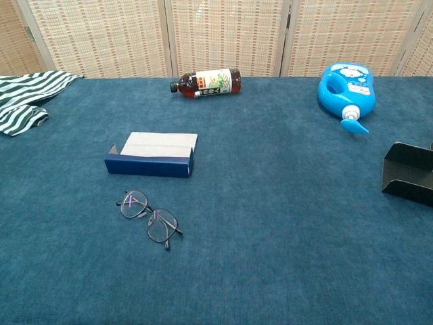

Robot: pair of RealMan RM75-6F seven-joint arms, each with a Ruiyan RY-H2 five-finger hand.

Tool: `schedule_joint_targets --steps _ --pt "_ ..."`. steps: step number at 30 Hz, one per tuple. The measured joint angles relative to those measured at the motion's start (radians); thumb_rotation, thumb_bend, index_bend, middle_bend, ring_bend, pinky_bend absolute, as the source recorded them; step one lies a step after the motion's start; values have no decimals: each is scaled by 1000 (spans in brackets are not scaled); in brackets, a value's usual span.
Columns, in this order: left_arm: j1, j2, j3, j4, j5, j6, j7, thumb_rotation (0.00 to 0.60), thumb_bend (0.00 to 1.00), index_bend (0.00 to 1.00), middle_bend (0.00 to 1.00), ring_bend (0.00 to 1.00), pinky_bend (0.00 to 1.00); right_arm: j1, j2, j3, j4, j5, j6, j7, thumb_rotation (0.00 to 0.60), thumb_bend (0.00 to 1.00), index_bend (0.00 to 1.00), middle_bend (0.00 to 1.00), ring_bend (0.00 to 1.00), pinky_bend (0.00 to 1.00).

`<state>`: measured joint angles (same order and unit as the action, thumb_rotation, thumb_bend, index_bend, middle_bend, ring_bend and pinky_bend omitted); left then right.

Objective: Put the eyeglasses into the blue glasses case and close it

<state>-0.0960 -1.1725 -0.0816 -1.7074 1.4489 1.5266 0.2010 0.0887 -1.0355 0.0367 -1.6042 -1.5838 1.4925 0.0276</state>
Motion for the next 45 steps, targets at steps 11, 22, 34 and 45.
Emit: schedule_joint_targets --steps 11,22,34,45 --pt "-19 -3 -2 20 45 -2 -17 600 270 227 412 358 443 -7 10 0 -7 -5 17 -4 600 265 171 301 242 243" --pt "-175 27 -20 61 150 -160 -97 600 275 254 696 641 739 0 21 6 -29 -15 17 -26 600 265 171 301 242 243" --pt "-427 12 -48 126 146 -508 -164 600 620 255 1000 959 1000 0 23 5 -37 -6 12 -37 600 264 172 303 242 243" --pt "-593 -96 -66 201 -17 -744 -39 600 668 232 1000 967 1000 -1 20 5 -23 5 6 -22 600 265 172 312 243 243"
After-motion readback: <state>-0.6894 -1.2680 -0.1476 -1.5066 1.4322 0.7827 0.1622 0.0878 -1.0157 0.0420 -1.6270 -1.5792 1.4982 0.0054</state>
